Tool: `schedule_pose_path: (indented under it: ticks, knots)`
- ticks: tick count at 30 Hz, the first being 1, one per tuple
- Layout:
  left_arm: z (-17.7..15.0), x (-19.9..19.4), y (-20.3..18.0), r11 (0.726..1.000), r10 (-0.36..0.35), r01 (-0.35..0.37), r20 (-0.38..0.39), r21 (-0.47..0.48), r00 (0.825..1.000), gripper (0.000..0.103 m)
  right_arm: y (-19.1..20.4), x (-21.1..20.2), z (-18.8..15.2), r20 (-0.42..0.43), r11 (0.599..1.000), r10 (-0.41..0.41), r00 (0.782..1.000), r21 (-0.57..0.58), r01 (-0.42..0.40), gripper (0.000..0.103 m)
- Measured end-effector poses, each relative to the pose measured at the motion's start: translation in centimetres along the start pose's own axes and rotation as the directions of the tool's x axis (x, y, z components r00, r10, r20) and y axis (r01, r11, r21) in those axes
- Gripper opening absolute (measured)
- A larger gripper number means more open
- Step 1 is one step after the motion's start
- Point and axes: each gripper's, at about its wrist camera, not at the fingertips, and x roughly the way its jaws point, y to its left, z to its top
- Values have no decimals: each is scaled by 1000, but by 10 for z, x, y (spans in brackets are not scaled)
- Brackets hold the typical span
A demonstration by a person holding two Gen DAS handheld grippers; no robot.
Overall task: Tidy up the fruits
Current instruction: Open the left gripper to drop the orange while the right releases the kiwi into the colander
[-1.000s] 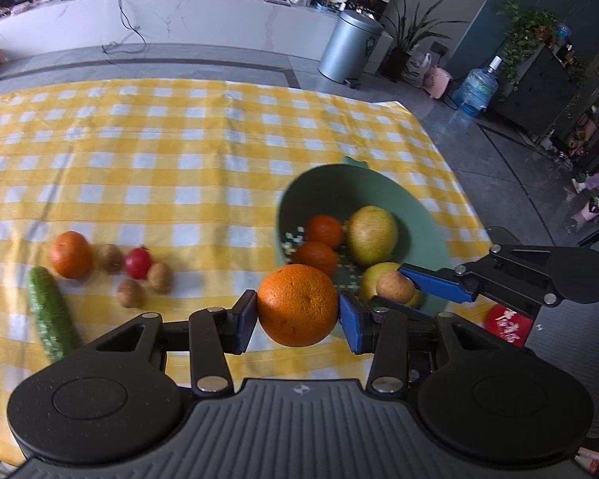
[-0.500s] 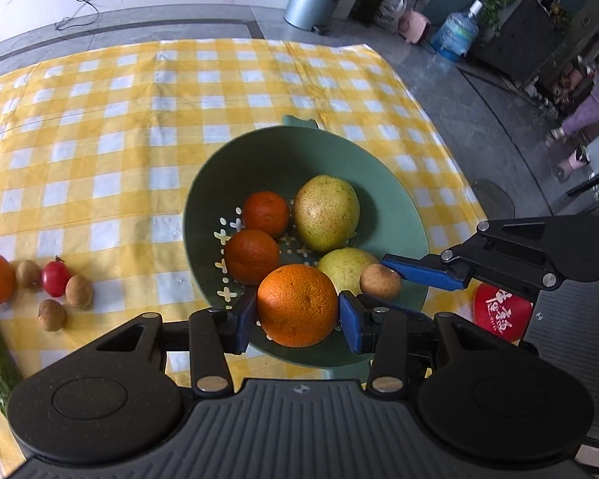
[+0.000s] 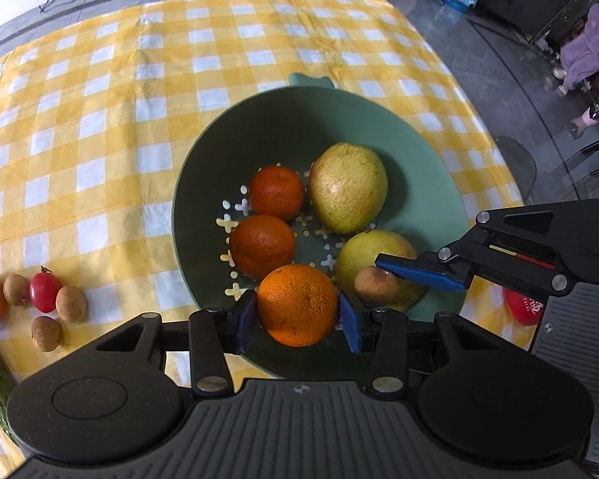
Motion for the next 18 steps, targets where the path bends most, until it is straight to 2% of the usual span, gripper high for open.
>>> schedule_pose_path:
  ticks: [8,18]
  knots:
    - [5,6,0,1000,11,-10,-36,17,999,49,-3,9,4,-33,998,27,999,-55,-29,20]
    - [21,16,-5,997,57,-48,-147,64,987,52,-6,12,20,-111,981,86,990,-166,-104,19]
